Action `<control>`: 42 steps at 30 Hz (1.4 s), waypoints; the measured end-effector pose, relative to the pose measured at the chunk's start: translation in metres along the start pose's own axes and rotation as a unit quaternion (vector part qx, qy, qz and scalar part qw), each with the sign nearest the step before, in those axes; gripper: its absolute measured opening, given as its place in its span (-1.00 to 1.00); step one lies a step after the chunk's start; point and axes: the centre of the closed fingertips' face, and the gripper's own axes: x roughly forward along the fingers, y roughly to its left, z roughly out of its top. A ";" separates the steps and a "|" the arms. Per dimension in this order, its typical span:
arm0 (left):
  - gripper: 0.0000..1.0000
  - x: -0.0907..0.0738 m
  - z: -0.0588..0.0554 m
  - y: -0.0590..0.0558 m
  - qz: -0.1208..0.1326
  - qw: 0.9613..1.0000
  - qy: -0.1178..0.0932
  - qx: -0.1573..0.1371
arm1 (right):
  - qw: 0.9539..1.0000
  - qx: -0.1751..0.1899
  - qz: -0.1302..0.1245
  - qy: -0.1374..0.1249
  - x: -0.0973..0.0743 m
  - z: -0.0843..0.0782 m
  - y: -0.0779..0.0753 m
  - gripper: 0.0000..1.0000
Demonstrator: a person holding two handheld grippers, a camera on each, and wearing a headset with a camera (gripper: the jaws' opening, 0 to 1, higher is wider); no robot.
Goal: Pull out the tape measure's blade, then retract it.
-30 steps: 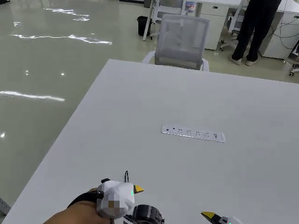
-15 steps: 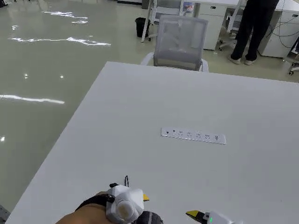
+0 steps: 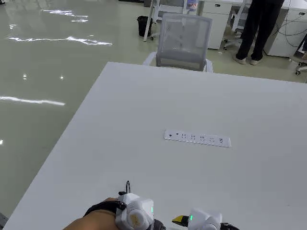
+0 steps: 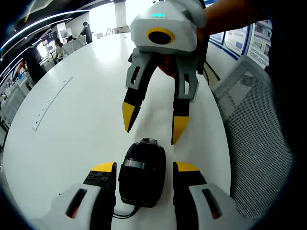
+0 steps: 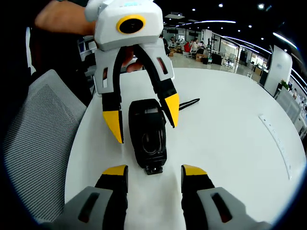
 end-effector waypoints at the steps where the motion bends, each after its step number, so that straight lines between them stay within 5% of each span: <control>1: -0.19 0.001 -0.001 0.000 0.000 1.000 0.005 0.008 | 1.000 -0.002 0.003 0.005 0.003 -0.002 0.000 -0.14; 13: -0.31 0.007 -0.003 0.002 0.001 0.999 0.029 0.036 | 0.999 -0.023 0.022 0.034 0.014 -0.011 0.003 -0.36; 16: -0.32 0.010 -0.005 0.000 0.001 0.997 0.037 0.063 | 0.999 -0.028 0.022 0.036 0.017 -0.009 0.001 -0.44; 27: -0.35 0.012 -0.007 0.001 -0.013 0.997 0.050 0.065 | 0.995 -0.066 0.033 0.061 0.022 -0.013 0.003 -0.58; 31: -0.35 0.012 -0.008 0.001 -0.015 0.996 0.053 0.064 | 0.995 -0.059 0.036 0.070 0.020 -0.016 0.002 -0.72; 42: -0.34 0.013 -0.007 0.001 -0.015 0.996 0.058 0.059 | 0.995 -0.050 0.037 0.077 0.022 -0.017 0.001 -0.71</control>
